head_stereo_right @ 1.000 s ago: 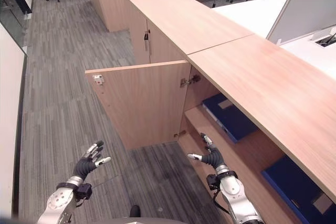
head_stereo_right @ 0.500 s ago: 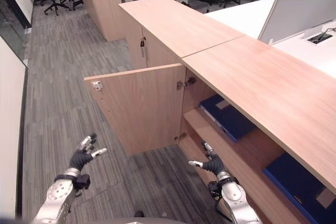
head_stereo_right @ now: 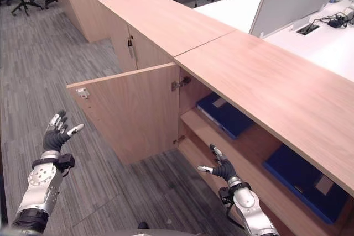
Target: Put the empty folder in the office cabinet
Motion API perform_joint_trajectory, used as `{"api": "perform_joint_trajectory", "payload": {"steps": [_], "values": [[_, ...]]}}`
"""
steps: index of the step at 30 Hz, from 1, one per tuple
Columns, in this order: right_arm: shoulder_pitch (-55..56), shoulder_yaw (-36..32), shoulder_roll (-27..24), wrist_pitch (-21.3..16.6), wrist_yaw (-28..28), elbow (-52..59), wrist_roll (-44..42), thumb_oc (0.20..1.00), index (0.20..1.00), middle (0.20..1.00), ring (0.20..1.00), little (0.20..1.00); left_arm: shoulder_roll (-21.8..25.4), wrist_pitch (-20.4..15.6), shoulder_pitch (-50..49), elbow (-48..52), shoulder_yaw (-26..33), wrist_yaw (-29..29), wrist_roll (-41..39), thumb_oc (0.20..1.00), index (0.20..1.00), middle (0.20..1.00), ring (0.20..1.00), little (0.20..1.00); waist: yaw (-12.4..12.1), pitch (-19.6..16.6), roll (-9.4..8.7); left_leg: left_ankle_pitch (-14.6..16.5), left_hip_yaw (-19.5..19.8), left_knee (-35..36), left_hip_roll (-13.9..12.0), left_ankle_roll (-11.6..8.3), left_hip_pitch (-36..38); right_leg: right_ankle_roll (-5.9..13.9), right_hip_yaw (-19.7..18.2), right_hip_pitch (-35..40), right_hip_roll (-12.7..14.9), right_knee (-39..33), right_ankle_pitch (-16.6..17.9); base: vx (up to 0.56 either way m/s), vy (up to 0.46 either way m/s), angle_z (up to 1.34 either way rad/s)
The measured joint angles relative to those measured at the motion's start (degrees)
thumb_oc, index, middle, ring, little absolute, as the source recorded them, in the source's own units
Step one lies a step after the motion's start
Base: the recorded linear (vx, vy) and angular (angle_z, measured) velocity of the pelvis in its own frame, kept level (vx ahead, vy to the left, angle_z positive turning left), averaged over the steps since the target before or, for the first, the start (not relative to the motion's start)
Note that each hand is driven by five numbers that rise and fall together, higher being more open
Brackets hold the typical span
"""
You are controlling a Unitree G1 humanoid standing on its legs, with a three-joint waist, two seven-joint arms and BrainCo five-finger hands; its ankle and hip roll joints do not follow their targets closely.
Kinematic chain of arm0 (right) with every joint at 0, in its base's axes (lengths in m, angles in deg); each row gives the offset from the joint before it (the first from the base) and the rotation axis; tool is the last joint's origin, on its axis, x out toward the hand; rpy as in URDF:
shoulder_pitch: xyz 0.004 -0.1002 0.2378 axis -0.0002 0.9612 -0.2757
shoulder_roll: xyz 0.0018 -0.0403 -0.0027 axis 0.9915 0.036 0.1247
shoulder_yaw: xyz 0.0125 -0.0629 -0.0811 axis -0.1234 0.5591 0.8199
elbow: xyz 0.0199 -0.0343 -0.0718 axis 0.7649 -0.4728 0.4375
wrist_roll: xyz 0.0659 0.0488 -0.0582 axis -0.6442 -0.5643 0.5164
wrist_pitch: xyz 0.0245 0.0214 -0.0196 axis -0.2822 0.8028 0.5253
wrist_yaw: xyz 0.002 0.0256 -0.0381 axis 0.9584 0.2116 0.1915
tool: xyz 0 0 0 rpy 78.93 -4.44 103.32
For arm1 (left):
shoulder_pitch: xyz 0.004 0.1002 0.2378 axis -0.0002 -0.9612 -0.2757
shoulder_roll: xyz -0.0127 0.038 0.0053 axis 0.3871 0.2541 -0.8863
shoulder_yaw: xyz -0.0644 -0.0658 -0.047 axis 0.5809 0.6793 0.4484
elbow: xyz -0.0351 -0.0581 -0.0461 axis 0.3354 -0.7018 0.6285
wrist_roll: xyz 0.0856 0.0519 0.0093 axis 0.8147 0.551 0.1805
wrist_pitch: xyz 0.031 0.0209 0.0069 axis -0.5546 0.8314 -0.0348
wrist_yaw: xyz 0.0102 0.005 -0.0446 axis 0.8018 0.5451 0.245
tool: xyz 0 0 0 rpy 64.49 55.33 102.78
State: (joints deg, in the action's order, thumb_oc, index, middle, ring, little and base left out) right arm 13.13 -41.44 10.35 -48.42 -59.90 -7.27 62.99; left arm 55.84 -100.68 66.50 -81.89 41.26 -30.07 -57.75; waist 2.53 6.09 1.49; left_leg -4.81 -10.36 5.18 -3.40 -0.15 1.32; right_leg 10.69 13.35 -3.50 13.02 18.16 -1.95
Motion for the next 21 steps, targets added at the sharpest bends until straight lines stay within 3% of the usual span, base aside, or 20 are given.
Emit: {"api": "perform_joint_trajectory", "payload": {"steps": [1,3,5,6,7,8,9,10,11,13,15,16,19,21], "values": [[0.14,0.54,0.32,0.21,0.04,-0.04,0.02,1.0,1.0,1.0,1.0,1.0,-0.34,0.18,-0.13,-0.68,-0.65,-0.75,-0.06,1.0,1.0,1.0,1.0,1.0,-0.14,0.0,-0.61,0.51,0.64,0.06,0.64,0.08,0.06,1.78,-0.08,-1.6,1.19,2.84,-1.34,0.17,0.027,0.07],[0.04,0.61,0.55,0.2,0.04,-0.01,0.02,1.0,1.0,1.0,1.0,1.0,-0.09,0.23,-0.25,-0.9,-0.74,-1.1,-0.22,1.0,1.0,1.0,1.0,1.0,-0.35,0.13,-1.37,0.39,1.06,0.46,0.77,0.25,0.0,1.74,-0.13,-1.52,1.47,2.87,-1.34,0.2,-0.01,0.14],[-0.07,-0.48,0.52,0.13,-0.47,0.09,0.0,1.0,1.0,1.0,1.0,1.0,-1.46,0.19,-0.12,-0.16,-1.83,-1.23,-1.79,1.0,1.0,1.0,1.0,1.0,-0.92,1.22,-0.11,-0.22,4.16,-1.08,-1.13,0.76,-1.92,-0.54,-4.74,-2.69,-4.12,1.17,-4.85,0.13,-0.096,0.45],[-0.05,-0.53,0.14,0.22,-1.1,0.01,0.0,1.0,1.0,1.0,1.0,1.0,-2.27,0.25,0.19,-0.14,-3.3,-1.87,-2.08,1.0,1.0,1.0,1.0,1.0,-0.72,1.79,0.78,-0.82,7.35,-1.11,-1.91,0.56,-3.22,-0.82,-5.1,-2.64,-7.44,-3.18,-4.81,0.1,-0.134,0.87],[0.03,-0.54,0.14,0.21,-1.26,-0.01,-0.01,1.0,1.0,1.0,1.0,1.0,-2.49,0.31,0.1,-0.22,-4.39,-2.49,-2.11,1.0,1.0,1.0,1.0,1.0,-0.71,1.88,0.91,-1.32,8.8,-0.86,-1.92,0.07,-3.9,-1.13,-4.85,-2.19,-8.51,-6.67,-4.49,0.04,-0.085,1.09],[0.43,-0.58,0.34,0.18,-1.44,-0.06,-0.03,1.0,1.0,1.0,1.0,1.0,-2.57,0.62,-0.1,-0.13,-5.77,-3.43,-2.12,1.0,1.0,1.0,1.0,1.0,-0.41,1.59,-0.7,-1.33,10.41,-0.35,-0.67,-0.48,-4.11,-2.41,-4.22,-0.14,-8.62,-13.52,-2.77,0.11,-0.147,1.07],[0.7,-0.69,0.27,0.21,-1.46,-0.4,-0.03,1.0,1.0,1.0,1.0,1.0,-2.98,0.78,-0.79,-0.01,-6.48,-4.11,-2.09,1.0,1.0,1.0,1.0,1.0,0.04,1.56,-1.02,-1.58,11.05,0.35,0.09,-0.85,-3.73,-5.53,-3.01,1.09,-8.19,-15.49,1.5,0.12,-0.121,1.0],[0.7,-0.91,0.07,0.23,-1.76,-0.73,-0.04,1.0,1.0,1.0,1.0,1.0,-3.84,0.82,-2.66,0.45,-6.75,-4.87,-2.1,1.0,1.0,1.0,1.0,1.0,-0.32,1.48,-0.53,-1.03,11.07,0.24,-0.1,-0.76,-3.47,-6.8,-2.17,1.73,-8.33,-16.14,1.41,0.21,-0.204,0.55],[0.27,-0.87,-0.35,0.19,-2.15,-1.34,-0.04,1.0,1.0,1.0,1.0,1.0,-4.8,1.0,-4.72,0.32,-6.46,-5.17,-2.17,1.0,1.0,1.0,1.0,1.0,-1.86,1.21,0.97,0.07,10.82,-0.54,-1.18,-1.22,-3.33,-6.79,-1.32,3.51,-9.37,-17.46,1.39,0.12,-0.12,0.34],[0.49,-0.85,-1.0,0.23,-2.23,-1.97,-0.05,1.0,1.0,1.0,1.0,1.0,-5.43,1.19,-6.08,0.83,-6.4,-5.72,-2.7,1.0,1.0,1.0,1.0,1.0,-2.91,0.61,1.65,0.07,11.77,-1.28,-1.89,-1.35,-3.6,-6.87,0.66,6.15,-10.31,-19.12,1.4,0.02,-0.093,0.35],[0.59,-0.96,-1.25,0.13,-2.28,-2.03,-0.11,1.0,1.0,1.0,1.0,1.0,-5.19,1.33,-6.39,0.81,-6.73,-6.08,-3.39,1.0,1.0,1.0,1.0,1.0,-3.32,0.46,1.11,-0.09,12.39,-2.2,-1.9,-1.67,-3.15,-8.02,2.38,6.89,-10.52,-19.31,0.66,-0.04,-0.072,0.5],[0.57,-1.22,-1.71,-0.07,-2.33,-2.12,-0.15,1.0,1.0,1.0,1.0,1.0,-4.95,1.45,-5.81,0.77,-7.39,-6.32,-4.03,1.0,1.0,1.0,1.0,1.0,-3.02,0.17,1.62,-0.74,13.12,-4.91,-2.03,-3.81,-5.21,-8.27,4.27,7.31,-10.6,-19.12,0.37,0.01,-0.06,0.86],[-1.24,-2.36,-1.85,0.1,-2.32,-2.82,-0.42,1.0,1.0,1.0,1.0,1.0,-4.65,2.07,-5.21,0.32,-8.44,-7.43,-4.42,1.0,1.0,1.0,1.0,1.0,-3.85,1.0,0.22,-1.49,13.7,-10.02,-0.93,-5.14,-9.0,-9.26,6.33,7.22,-9.43,-18.53,-0.17,0.02,0.005,0.48],[-1.87,-2.36,-1.92,0.06,-2.32,-2.89,-0.82,1.0,1.0,1.0,1.0,1.0,-4.52,2.58,-4.58,0.03,-8.45,-7.45,-4.46,1.0,1.0,1.0,1.0,1.0,-3.96,1.66,-1.95,-3.86,10.27,-12.29,0.45,-7.84,-10.15,-9.88,7.45,7.93,-7.14,-19.32,0.44,0.03,0.04,0.11]]}}
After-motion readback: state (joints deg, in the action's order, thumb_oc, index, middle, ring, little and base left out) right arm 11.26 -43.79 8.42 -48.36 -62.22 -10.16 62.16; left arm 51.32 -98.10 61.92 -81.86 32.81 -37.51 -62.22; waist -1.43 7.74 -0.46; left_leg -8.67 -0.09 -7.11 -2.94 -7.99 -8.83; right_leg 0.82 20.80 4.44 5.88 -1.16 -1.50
